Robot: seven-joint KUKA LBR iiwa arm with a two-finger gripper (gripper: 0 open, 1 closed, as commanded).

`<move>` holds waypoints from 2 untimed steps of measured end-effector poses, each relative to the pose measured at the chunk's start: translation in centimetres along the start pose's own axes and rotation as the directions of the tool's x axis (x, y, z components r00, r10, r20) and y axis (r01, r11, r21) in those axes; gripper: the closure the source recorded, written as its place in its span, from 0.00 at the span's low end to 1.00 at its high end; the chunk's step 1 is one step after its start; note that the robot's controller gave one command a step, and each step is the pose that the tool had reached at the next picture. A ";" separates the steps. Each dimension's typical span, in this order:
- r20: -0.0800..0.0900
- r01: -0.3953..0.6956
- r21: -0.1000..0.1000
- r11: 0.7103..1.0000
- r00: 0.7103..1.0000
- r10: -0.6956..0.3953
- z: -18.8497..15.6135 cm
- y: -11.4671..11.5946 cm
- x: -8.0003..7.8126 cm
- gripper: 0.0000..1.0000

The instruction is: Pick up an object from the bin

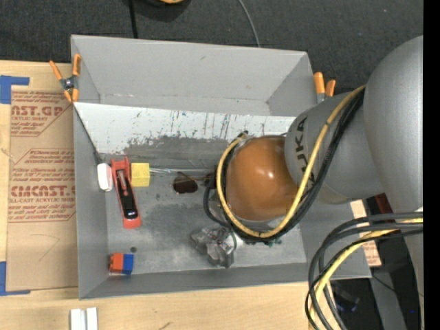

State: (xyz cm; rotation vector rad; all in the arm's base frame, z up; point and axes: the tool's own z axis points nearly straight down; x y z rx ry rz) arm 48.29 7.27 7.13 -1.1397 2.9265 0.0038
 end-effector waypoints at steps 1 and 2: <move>0.000 -0.001 0.000 1.000 1.000 0.001 -0.3 0.0 0.0 1.00; 0.000 -0.001 0.000 1.000 1.000 0.001 -0.5 0.0 0.0 1.00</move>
Offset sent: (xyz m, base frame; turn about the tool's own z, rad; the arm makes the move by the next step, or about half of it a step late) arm 0.0000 -0.0002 0.0111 0.0000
